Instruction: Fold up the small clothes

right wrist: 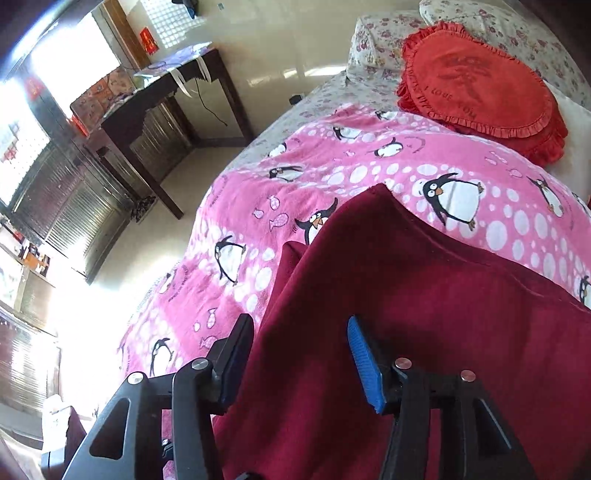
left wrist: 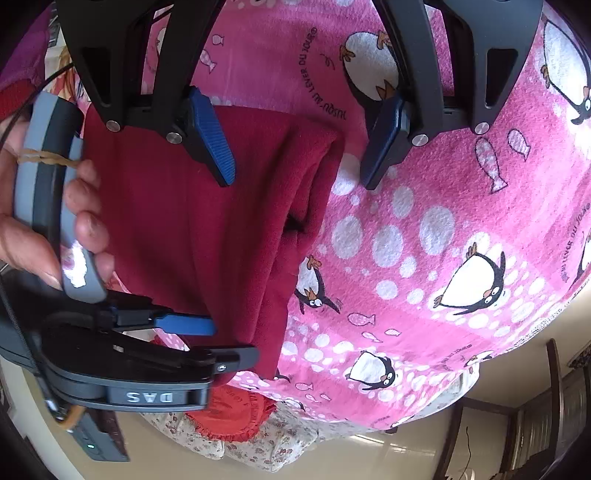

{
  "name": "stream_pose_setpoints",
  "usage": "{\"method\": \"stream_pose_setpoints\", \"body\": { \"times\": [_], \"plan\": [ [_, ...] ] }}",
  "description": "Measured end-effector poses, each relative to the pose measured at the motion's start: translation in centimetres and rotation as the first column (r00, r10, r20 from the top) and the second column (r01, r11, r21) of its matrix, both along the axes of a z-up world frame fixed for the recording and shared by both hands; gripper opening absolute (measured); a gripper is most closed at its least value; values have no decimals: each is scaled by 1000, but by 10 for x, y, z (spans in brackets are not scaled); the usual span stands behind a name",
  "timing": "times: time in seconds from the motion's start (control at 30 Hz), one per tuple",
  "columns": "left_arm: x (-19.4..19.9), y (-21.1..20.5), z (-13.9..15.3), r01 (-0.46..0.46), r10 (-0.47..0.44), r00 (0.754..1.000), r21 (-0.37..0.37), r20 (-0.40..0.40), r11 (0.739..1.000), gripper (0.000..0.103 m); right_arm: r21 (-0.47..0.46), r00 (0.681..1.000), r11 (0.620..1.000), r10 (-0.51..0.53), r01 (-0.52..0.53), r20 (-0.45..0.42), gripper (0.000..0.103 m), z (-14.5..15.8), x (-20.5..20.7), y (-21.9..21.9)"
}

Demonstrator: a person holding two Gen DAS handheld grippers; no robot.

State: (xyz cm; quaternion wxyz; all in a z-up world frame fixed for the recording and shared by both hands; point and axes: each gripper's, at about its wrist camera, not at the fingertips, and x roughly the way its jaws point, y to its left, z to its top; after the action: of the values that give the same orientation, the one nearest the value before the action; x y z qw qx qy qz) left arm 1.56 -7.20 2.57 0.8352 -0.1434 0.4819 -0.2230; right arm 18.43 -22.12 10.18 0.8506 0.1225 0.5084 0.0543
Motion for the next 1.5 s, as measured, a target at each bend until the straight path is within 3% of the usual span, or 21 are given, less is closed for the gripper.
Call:
{"method": "stream_pose_setpoints", "body": {
  "times": [0.1, 0.23, 0.27, 0.4, 0.53, 0.6, 0.67, 0.87, 1.07, 1.5],
  "plan": [
    [-2, 2, -2, -1, 2, 1000, -14, 11, 1000, 71, -38, 1000, 999, -19, 18, -4, 52, -8, 14, 4],
    [-3, 3, -2, -3, 3, 1000, -14, 19, 1000, 71, -46, 1000, 999, -26, 26, -9, 79, -11, 25, 10],
    [-3, 3, -3, -4, 5, 1000, -12, 20, 1000, 71, -81, 1000, 997, -18, 16, -20, 81, -13, 26, 16],
    [-3, -1, -3, 3, -2, 1000, -13, 28, 1000, 77, -303, 997, 951, 45, -61, -60, 83, -24, 31, 45],
    [-3, -4, -2, 1, -1, 1000, -1, 32, 1000, 78, -350, 998, 935, 52, -61, -35, 83, -29, 27, 47],
    [-3, -4, -1, 1, -1, 1000, 1, 31, 1000, 78, -356, 998, 932, 59, -64, -27, 78, -27, 23, 44],
    [-3, -4, -1, -1, 1, 1000, 2, 29, 1000, 78, -364, 998, 929, 57, -61, -22, 61, -24, 17, 39],
    [-1, -11, 2, -8, 8, 1000, 32, 17, 999, 78, -244, 999, 969, 48, -46, 2, 44, -13, 8, 16],
    [7, -17, 6, -4, 5, 1000, 49, -18, 999, 82, -179, 999, 983, 52, -49, 11, 36, -11, 2, 7],
    [28, -35, 6, 16, -17, 1000, 108, 2, 994, 91, -116, 998, 991, 66, -64, 7, 36, -13, 1, -6]
  ]
}}
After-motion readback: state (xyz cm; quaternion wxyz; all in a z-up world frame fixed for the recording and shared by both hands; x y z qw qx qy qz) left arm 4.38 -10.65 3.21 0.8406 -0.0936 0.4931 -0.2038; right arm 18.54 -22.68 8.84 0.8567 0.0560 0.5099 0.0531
